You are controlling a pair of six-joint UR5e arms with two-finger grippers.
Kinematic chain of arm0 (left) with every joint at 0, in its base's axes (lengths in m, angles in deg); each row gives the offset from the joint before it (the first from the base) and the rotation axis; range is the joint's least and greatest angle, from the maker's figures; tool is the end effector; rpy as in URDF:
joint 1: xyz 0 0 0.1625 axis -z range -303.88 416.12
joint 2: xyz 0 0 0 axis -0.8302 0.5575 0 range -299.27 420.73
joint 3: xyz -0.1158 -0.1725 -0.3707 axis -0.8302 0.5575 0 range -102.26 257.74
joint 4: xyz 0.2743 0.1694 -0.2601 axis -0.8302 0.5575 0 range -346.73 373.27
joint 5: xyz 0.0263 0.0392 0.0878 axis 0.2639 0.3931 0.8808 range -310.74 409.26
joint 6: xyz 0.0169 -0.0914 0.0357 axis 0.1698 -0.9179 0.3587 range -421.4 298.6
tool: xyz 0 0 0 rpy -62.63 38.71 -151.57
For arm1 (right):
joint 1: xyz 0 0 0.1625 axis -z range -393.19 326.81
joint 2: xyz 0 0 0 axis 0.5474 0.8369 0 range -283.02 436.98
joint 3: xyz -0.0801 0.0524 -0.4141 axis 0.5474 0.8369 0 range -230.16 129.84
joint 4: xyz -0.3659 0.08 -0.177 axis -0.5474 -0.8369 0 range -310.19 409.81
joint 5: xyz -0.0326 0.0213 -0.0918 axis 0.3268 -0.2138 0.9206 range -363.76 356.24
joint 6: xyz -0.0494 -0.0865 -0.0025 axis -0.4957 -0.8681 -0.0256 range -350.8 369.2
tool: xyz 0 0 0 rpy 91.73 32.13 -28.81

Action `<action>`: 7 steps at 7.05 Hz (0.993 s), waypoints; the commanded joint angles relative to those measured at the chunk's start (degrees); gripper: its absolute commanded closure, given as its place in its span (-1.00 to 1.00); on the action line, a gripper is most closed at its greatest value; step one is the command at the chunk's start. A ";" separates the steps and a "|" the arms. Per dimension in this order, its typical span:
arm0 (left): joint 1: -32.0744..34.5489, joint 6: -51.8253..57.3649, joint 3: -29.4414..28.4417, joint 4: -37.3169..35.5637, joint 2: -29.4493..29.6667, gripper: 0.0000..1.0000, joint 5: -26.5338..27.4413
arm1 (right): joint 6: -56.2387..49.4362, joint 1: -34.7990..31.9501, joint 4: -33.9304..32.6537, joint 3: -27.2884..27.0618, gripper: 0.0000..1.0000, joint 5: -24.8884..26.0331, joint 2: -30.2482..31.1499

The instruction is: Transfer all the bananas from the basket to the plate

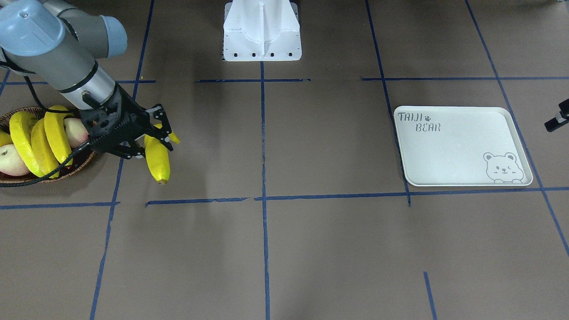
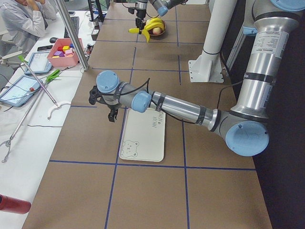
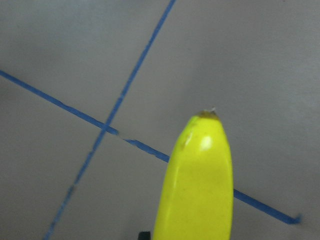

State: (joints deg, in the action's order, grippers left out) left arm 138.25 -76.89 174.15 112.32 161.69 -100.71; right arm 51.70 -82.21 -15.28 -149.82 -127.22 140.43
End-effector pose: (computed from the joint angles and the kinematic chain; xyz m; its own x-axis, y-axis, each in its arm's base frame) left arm 0.0309 -0.5676 0.4628 0.4599 0.1968 -0.8659 0.0000 0.9751 0.2216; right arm -0.3522 -0.5250 0.2638 0.4449 -0.4258 0.7879 0.0219 0.8847 0.4657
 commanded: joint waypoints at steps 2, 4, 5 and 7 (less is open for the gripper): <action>-7.41 -23.87 -1.22 13.12 4.93 -1.00 -0.15 | 19.27 5.58 8.49 4.82 0.99 1.29 -7.27; -11.36 -37.01 -1.32 19.23 9.32 -1.00 0.11 | 24.71 9.44 8.49 7.44 0.99 3.21 -13.32; -13.29 -37.85 -1.32 19.68 12.13 -1.00 0.46 | 28.22 12.34 8.75 7.63 0.98 9.06 -15.44; -16.28 -44.22 -0.45 19.87 16.44 -1.00 0.47 | 28.35 16.92 8.66 9.38 0.99 15.41 -20.97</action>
State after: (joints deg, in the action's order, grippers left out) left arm 124.12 -116.59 173.11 131.96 175.57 -100.33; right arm 79.50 -68.03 -6.63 -141.62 -115.99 122.73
